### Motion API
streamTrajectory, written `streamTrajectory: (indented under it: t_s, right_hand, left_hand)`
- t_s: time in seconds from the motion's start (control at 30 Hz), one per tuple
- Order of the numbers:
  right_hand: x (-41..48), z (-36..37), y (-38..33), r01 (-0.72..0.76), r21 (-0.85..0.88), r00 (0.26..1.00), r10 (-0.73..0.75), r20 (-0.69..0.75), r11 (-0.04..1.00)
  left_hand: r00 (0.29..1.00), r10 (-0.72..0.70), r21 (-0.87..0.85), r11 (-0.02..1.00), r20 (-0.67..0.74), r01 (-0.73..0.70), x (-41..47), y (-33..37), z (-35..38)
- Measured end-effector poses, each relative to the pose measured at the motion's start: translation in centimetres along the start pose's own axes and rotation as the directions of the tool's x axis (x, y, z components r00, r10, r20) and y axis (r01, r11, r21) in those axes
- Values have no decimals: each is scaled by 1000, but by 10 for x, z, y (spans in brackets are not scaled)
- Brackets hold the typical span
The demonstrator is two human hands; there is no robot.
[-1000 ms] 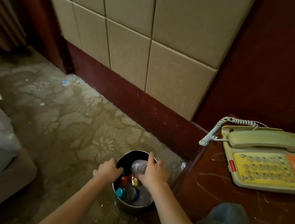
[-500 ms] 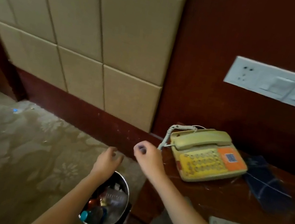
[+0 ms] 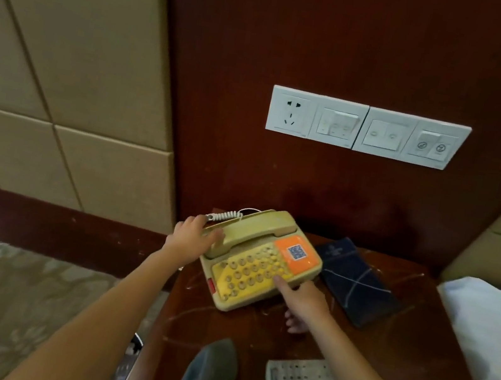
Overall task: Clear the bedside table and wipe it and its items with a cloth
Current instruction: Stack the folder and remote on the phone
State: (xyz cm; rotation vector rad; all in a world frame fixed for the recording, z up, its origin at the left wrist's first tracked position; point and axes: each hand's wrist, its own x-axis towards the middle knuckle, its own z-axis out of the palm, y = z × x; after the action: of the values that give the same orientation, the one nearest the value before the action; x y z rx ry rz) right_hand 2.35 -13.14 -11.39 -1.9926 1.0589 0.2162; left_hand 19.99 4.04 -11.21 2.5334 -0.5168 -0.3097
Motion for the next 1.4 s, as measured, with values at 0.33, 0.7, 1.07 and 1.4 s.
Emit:
streamTrajectory:
  t_s: [0.33,0.7,1.07,1.4]
  right_hand:
    - [25,21,2,128,320,991,-107,-83,939]
    - [31,23,-28,234,2,947,-227,-227,972]
    - [39,25,-60,361,187,932,-357,-58,914]
    - [50,21,-56,409,146,906,-420,57,901]
  left_hand:
    - [990,-111,-210,969,90,128,34,8,10]
    - [987,-146,-131,979,66,154,24,-17,1]
    - [980,-192,-123,973,42,196,19,-48,-11]
    - [977,-213,-256,944,4,207,12,-52,-8]
